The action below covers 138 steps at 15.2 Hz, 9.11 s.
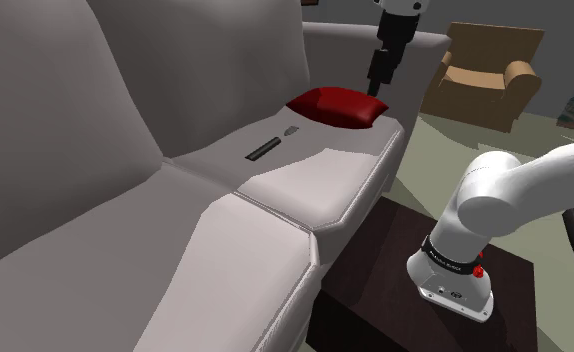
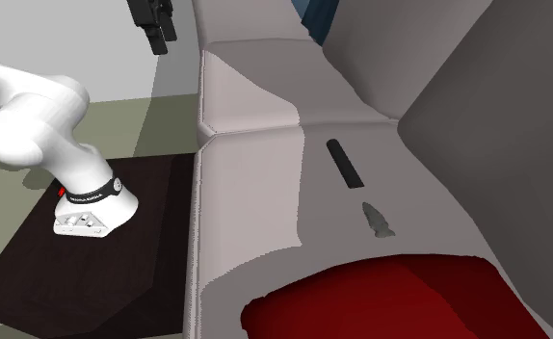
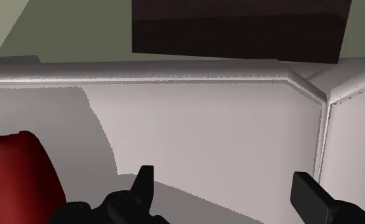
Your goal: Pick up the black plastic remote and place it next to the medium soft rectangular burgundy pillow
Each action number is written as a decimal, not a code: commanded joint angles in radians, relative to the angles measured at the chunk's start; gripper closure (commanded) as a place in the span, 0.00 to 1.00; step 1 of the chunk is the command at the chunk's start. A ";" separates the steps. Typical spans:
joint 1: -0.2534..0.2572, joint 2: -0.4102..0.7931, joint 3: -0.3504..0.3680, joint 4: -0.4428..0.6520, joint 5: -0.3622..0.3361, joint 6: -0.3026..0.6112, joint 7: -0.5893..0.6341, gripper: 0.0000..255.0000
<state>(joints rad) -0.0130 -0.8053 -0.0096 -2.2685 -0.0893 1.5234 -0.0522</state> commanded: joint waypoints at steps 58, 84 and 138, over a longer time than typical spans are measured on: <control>-0.169 1.419 0.259 0.756 -0.327 0.513 1.780 1.00; -0.169 1.336 0.278 0.867 -0.287 0.328 1.722 1.00; -0.450 0.801 0.152 0.102 -0.189 0.663 1.389 1.00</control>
<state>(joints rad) -0.4623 -0.0082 0.1427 -2.1559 -0.2746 2.1719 1.3323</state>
